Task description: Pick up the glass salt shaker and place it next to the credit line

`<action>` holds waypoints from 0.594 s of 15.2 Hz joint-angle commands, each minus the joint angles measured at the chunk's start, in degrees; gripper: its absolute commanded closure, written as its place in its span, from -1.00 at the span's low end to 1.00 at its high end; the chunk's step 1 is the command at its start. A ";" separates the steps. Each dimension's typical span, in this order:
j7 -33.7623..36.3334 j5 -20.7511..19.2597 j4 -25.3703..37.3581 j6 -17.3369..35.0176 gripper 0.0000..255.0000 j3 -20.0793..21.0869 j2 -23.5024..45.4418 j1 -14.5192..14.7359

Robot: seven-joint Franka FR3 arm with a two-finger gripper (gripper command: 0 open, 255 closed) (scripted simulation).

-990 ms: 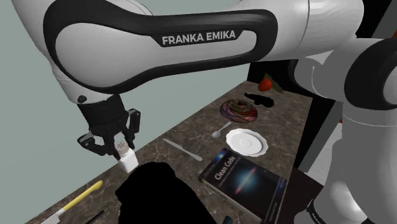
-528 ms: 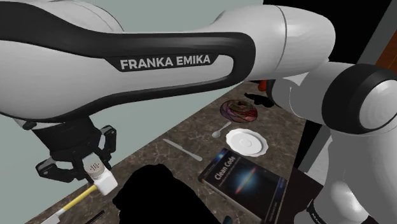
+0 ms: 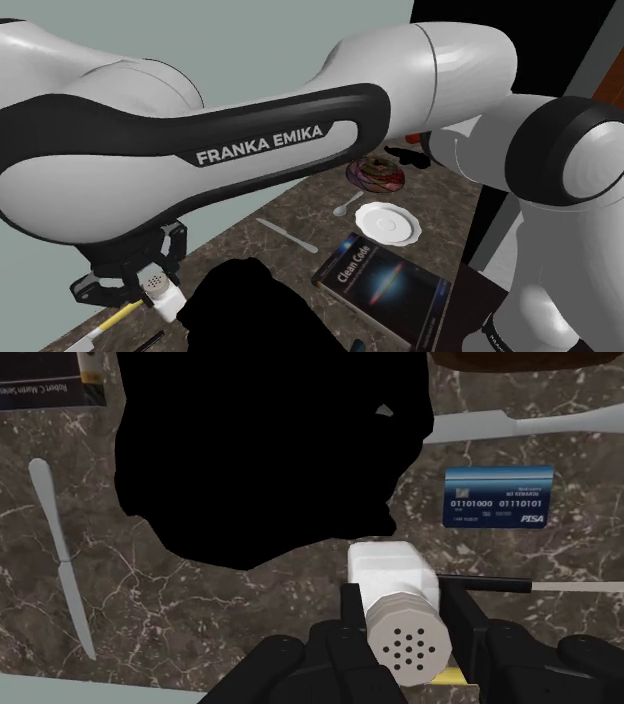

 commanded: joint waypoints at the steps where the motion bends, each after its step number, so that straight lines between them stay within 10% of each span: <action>1: 0.25 0.06 -2.19 1.83 1.00 0.02 -0.33 -0.40; 9: 1.11 -0.25 -8.09 7.78 1.00 -0.17 -0.10 -1.20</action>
